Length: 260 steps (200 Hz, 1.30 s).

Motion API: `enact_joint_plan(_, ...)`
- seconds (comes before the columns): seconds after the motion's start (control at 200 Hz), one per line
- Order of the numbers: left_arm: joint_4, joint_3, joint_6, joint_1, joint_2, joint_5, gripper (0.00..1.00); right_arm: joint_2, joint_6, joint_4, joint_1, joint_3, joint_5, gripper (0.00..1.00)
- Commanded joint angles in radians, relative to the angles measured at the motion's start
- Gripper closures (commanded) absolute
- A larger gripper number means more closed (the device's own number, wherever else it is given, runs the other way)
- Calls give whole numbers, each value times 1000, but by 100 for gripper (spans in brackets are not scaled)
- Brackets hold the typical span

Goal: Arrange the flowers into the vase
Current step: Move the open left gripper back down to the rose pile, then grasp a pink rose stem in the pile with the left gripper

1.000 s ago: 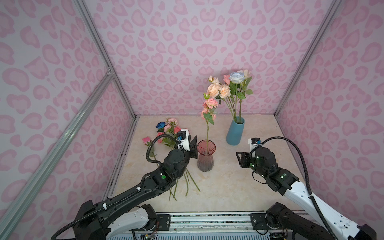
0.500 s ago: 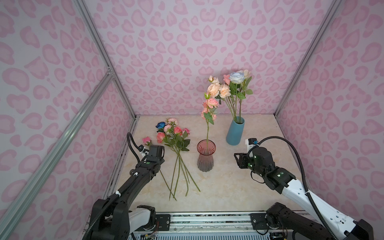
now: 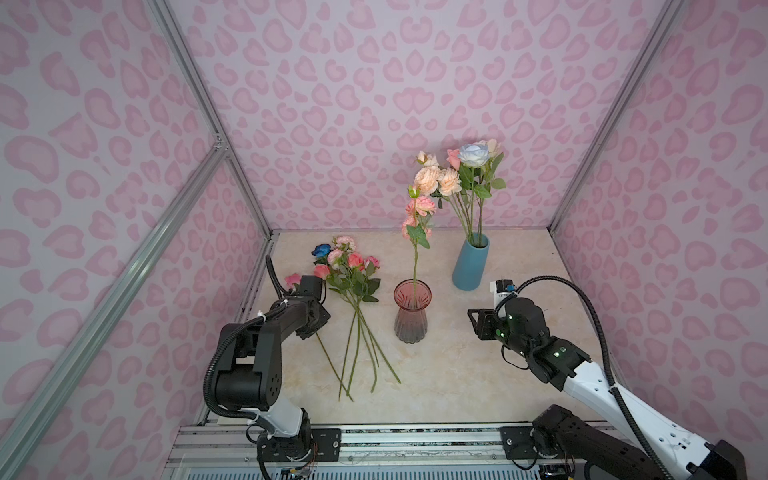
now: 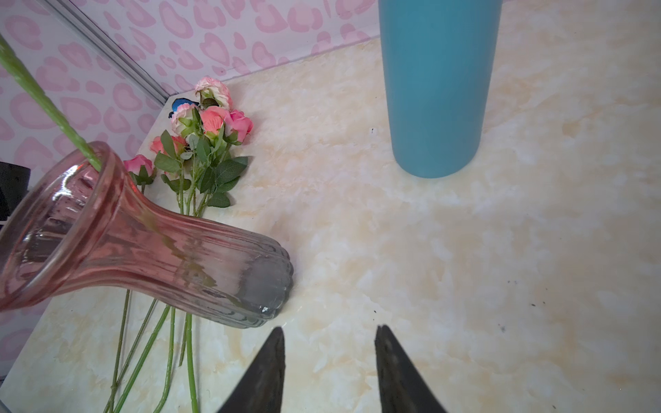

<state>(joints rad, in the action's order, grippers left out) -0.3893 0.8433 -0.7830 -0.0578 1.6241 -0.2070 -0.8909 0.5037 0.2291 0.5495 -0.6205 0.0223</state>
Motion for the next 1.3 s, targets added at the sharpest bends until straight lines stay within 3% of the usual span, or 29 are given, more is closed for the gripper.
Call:
enact_joint_plan(0.0,-18,-5,17,2,23,28,72,0,-7,-37,0,11,-13,57)
enact_joint_plan(0.14,-3,-3,41,3,43,62,86,-3,2,-26,-1,4,-14,58)
enact_joint_plan(0.285,1,-21,49,2,-9,50,90,43,12,-28,-1,19,-43,58)
enact_joint_plan(0.7,-87,35,111,1,-310,9,89,55,44,-30,-2,10,-22,58)
enact_joint_plan(0.8,-77,46,108,1,-331,63,83,45,44,-32,-2,7,-19,57)
enact_joint_plan(0.905,-26,61,78,-41,-282,170,79,31,40,-34,-1,5,-18,57)
enact_joint_plan(1.065,-20,171,70,-204,-121,156,67,12,36,-29,-1,1,-10,56)
enact_joint_plan(1.295,18,262,23,-225,63,184,67,29,18,0,-3,7,-25,55)
